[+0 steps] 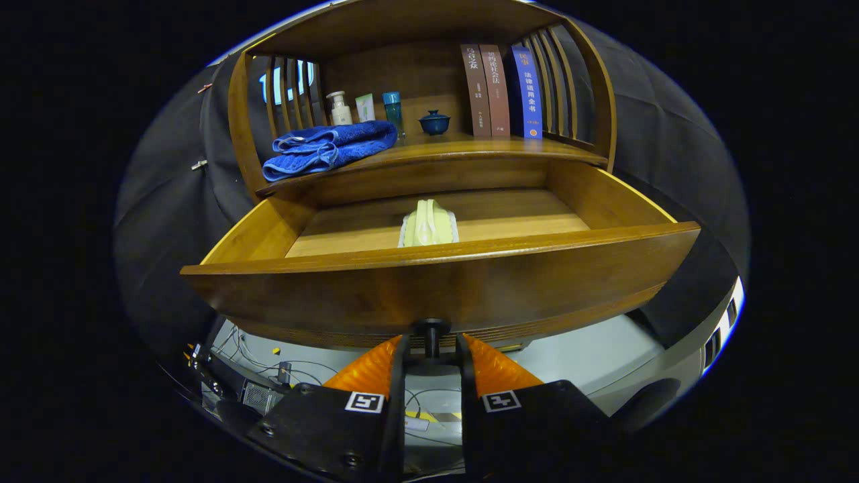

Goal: Pull open the drawer, take out the items inside it, and place them on the countertop above the cabinet.

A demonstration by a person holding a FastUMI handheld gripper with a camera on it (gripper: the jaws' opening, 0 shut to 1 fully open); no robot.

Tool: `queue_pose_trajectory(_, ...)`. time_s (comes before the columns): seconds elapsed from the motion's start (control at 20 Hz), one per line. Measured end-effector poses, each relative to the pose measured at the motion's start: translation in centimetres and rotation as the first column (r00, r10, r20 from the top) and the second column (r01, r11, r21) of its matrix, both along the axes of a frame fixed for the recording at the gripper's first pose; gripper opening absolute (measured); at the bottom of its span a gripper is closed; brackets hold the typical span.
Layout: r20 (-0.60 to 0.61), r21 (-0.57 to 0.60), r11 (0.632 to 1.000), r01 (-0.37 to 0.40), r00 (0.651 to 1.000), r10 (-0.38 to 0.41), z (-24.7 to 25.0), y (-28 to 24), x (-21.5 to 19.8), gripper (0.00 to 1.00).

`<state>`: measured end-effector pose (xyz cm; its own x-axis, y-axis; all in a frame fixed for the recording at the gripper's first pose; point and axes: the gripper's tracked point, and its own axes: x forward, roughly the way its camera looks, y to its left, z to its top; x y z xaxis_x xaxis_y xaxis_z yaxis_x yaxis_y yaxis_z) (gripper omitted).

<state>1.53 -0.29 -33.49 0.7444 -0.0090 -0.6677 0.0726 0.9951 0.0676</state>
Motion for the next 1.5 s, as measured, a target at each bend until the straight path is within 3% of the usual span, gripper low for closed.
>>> queue_pose_trajectory(0.85,0.007,0.030,0.999,0.025,1.000,-0.025,-0.3,0.4,-0.6,0.38)
queue_pose_trajectory(0.95,0.024,0.081,0.997,0.018,1.000,-0.020,1.0,1.0,-1.1,0.48)
queue_pose_trajectory(1.15,0.102,0.012,1.000,0.007,0.995,-0.008,6.8,0.8,-1.6,0.97)
queue_pose_trajectory(1.35,0.172,0.004,1.000,0.001,0.985,-0.002,12.5,0.9,2.4,0.99)
queue_pose_trajectory(1.5,0.098,0.026,0.999,0.022,0.995,-0.025,11.9,0.6,6.9,1.00)
